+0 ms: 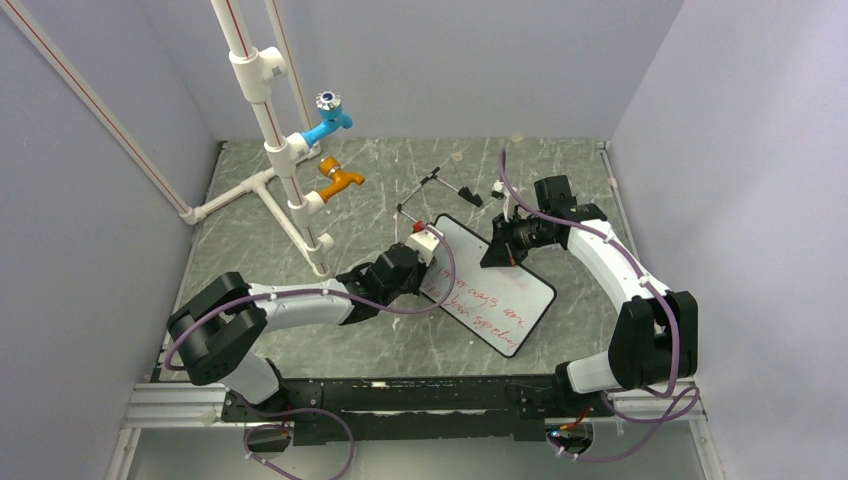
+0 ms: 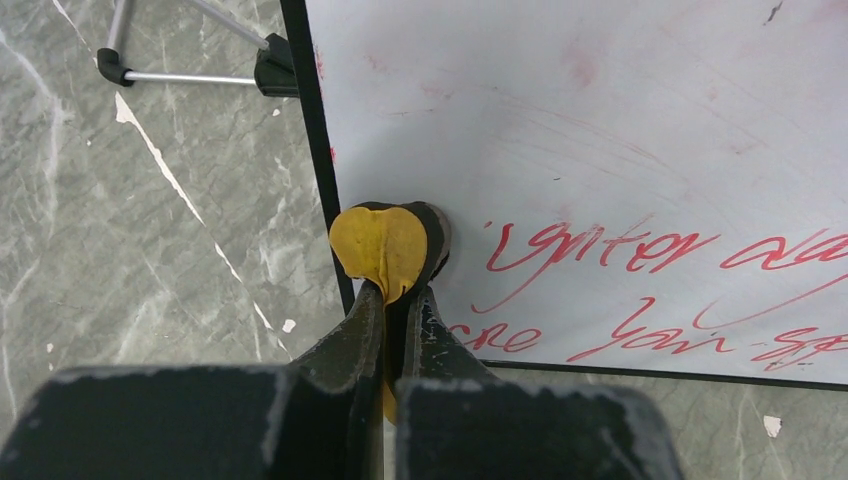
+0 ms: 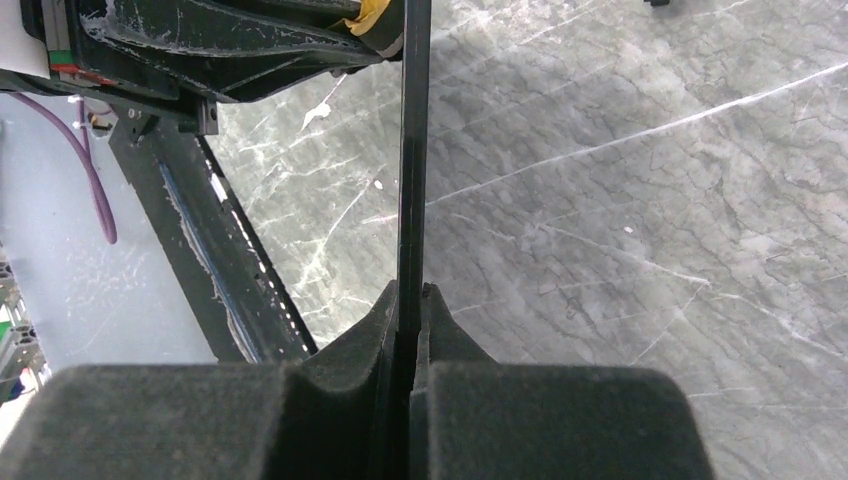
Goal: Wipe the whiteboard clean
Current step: Erase the center of the board with the whiteboard.
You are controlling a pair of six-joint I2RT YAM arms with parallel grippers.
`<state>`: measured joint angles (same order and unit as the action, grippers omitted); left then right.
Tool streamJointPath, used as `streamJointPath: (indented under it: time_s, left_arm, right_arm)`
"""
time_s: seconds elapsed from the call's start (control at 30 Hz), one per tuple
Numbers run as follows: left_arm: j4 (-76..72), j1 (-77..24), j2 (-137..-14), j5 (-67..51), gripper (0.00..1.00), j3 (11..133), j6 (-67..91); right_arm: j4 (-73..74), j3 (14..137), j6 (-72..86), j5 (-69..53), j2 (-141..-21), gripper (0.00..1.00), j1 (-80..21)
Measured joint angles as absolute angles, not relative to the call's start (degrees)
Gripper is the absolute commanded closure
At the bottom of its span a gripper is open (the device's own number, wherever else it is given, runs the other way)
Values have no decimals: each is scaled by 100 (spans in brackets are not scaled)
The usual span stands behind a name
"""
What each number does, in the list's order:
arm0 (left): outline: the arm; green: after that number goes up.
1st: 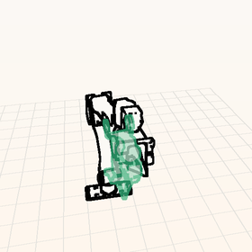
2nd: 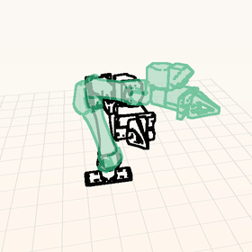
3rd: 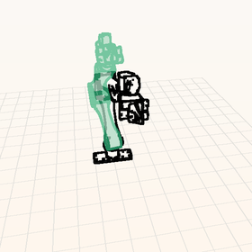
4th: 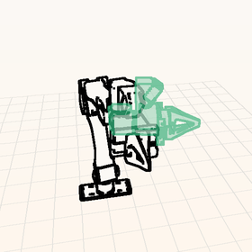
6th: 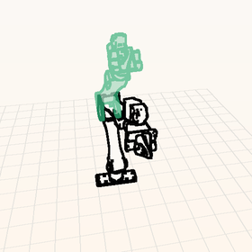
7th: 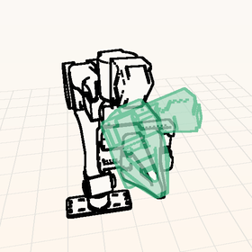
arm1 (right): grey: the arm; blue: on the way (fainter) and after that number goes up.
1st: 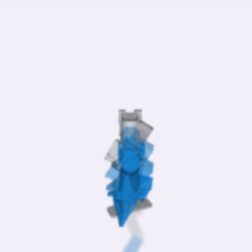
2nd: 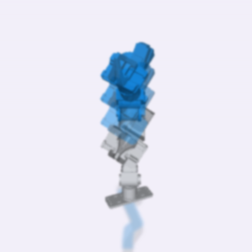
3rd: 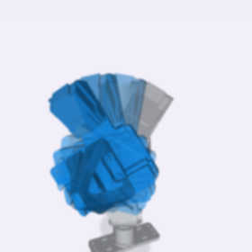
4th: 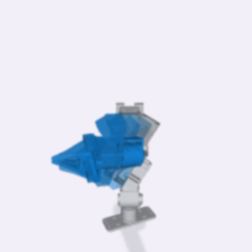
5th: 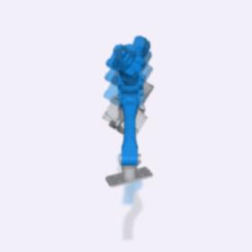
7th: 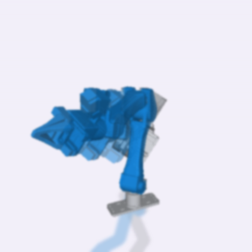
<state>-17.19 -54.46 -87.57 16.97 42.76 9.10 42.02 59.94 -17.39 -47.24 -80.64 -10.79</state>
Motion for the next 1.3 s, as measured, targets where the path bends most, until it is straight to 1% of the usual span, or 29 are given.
streamJointPath:
  time_s: [0.57, 1.0, 1.3]
  left_arm:
    - [-2657, -5804, -9063, 1940, 100, 3614, 1544]
    - [-2558, -5822, -9048, 1793, 100, 3520, 1559]
    - [-1658, -5874, -9050, 1619, 100, 4193, 1011]
  right_arm:
    - [4248, 5994, -1754, -4744, -8103, 100, -1081]
    - [4250, 5994, -1761, -4764, -8103, 100, -1081]
    - [4261, 5994, -1761, -4762, -8101, 100, -1057]
